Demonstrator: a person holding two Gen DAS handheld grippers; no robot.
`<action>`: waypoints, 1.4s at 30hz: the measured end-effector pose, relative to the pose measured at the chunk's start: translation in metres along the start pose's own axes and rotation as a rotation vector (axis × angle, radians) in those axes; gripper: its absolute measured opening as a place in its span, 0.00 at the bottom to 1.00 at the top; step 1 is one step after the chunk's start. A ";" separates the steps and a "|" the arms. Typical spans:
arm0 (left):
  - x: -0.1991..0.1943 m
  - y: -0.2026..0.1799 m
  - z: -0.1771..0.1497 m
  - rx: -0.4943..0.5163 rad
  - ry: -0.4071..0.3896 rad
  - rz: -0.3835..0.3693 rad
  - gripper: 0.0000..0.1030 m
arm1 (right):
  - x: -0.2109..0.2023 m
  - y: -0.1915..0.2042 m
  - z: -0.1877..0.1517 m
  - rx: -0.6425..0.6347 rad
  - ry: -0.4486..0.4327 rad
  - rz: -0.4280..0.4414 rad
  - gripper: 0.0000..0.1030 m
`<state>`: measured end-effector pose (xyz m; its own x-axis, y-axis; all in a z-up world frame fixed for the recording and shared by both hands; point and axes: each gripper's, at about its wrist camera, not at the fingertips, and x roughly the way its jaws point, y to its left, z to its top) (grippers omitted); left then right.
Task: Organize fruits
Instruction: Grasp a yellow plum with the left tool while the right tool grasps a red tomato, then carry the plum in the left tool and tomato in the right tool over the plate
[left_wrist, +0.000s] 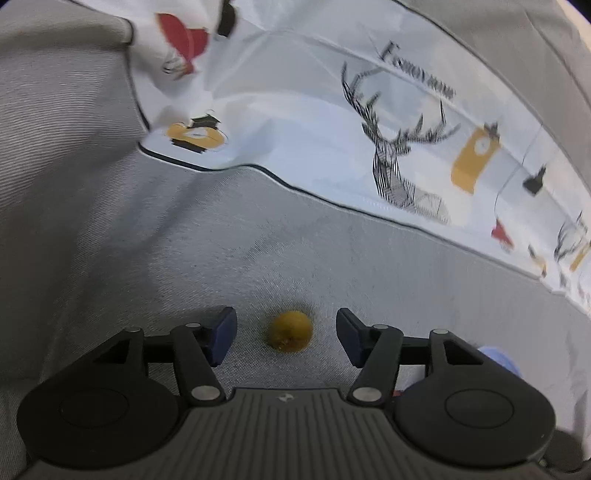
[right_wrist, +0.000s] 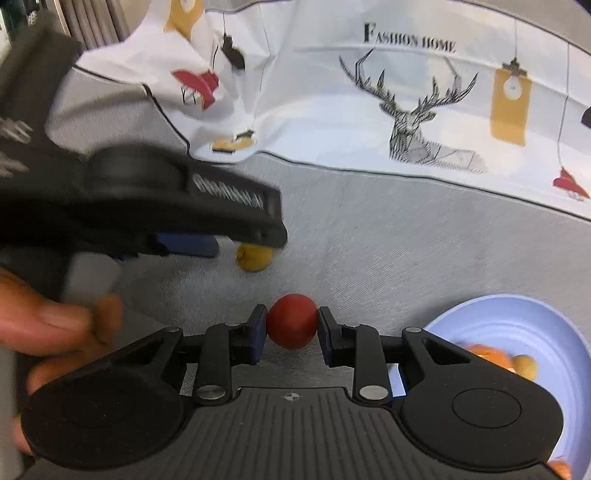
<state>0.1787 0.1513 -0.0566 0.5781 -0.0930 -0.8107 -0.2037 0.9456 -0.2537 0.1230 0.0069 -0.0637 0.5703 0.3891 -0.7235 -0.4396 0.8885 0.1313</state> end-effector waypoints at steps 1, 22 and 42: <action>0.002 -0.003 -0.001 0.020 0.000 0.011 0.64 | -0.003 -0.001 0.000 -0.005 0.001 0.003 0.30; 0.007 -0.025 -0.007 0.195 -0.056 0.169 0.27 | -0.001 0.000 -0.005 -0.045 0.045 0.020 0.30; -0.062 -0.002 -0.015 -0.050 -0.036 0.054 0.27 | -0.019 0.000 -0.002 -0.061 0.003 0.050 0.30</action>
<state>0.1315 0.1499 -0.0141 0.5929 -0.0300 -0.8047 -0.2740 0.9322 -0.2366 0.1107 -0.0012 -0.0511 0.5443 0.4318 -0.7192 -0.5093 0.8514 0.1257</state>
